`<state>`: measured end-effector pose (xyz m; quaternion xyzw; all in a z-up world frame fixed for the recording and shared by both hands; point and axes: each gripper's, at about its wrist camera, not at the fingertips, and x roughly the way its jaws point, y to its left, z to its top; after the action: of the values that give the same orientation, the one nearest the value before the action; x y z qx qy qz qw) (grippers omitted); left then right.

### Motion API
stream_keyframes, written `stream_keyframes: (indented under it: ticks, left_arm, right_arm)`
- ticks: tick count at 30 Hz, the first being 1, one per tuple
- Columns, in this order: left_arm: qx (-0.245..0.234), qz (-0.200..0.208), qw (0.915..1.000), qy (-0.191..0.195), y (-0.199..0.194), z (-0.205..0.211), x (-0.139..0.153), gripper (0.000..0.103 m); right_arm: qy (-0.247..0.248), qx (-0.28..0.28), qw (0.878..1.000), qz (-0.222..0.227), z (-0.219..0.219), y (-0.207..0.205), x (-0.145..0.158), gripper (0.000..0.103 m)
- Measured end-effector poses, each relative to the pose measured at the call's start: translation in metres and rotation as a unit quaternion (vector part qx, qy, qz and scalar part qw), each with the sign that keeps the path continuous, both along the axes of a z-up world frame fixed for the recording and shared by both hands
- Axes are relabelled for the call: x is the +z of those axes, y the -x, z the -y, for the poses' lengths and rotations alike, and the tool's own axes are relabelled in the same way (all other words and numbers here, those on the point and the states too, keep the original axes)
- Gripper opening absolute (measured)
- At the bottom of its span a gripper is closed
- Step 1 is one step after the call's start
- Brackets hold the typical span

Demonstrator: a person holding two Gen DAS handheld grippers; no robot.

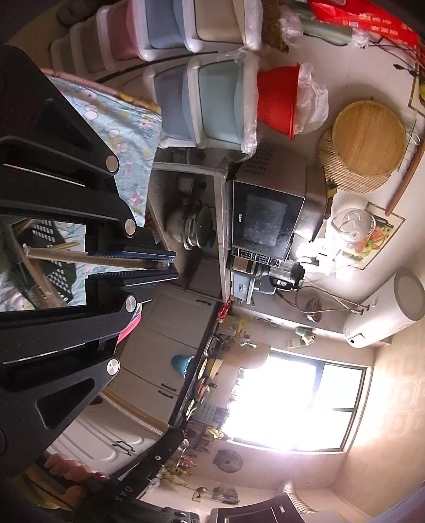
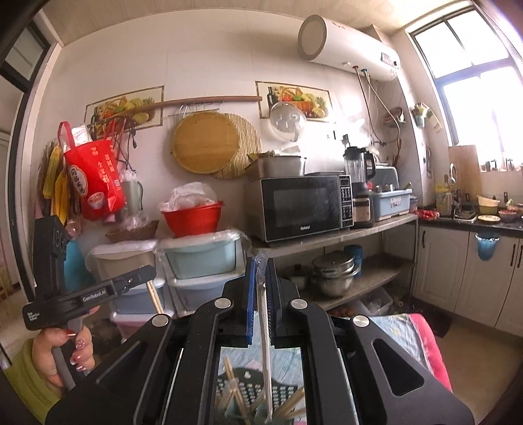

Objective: Organize utensils
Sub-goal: 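Lower the left tool's chopsticks into the basket while the right tool lowers its pair in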

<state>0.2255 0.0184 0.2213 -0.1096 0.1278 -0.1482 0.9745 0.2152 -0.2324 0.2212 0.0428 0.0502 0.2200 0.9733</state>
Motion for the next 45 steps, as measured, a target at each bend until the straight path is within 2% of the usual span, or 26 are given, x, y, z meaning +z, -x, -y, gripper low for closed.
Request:
stream_keyframes:
  ticks: [5,14,22,30,38,45]
  left_arm:
    - [0.005,0.012,0.9998,-0.016,-0.006,0.009,-0.004,0.003]
    - [0.003,-0.009,0.9996,-0.026,-0.026,0.02,-0.03,0.003]
    - [-0.002,-0.029,0.9985,-0.047,-0.04,0.03,-0.059,0.003]
    - [-0.011,-0.053,0.9967,-0.061,-0.046,0.038,-0.087,0.003]
    - [-0.016,-0.087,0.9933,-0.075,-0.048,0.043,-0.114,0.004]
    - [-0.009,-0.108,0.9899,-0.091,-0.042,0.042,-0.127,0.004]
  right_arm:
    - [-0.003,-0.006,1.0,0.002,0.0,-0.02,-0.003,0.006]
    - [-0.017,-0.005,0.999,-0.027,-0.002,-0.053,-0.024,0.006]
    - [-0.009,0.006,0.998,-0.055,-0.016,-0.071,-0.05,0.006]
    - [0.012,0.016,0.997,-0.08,-0.034,-0.077,-0.075,0.006]
    - [0.026,0.016,0.992,-0.126,-0.041,-0.084,-0.104,0.007]
    - [0.03,0.012,0.986,-0.164,-0.038,-0.082,-0.124,0.007]
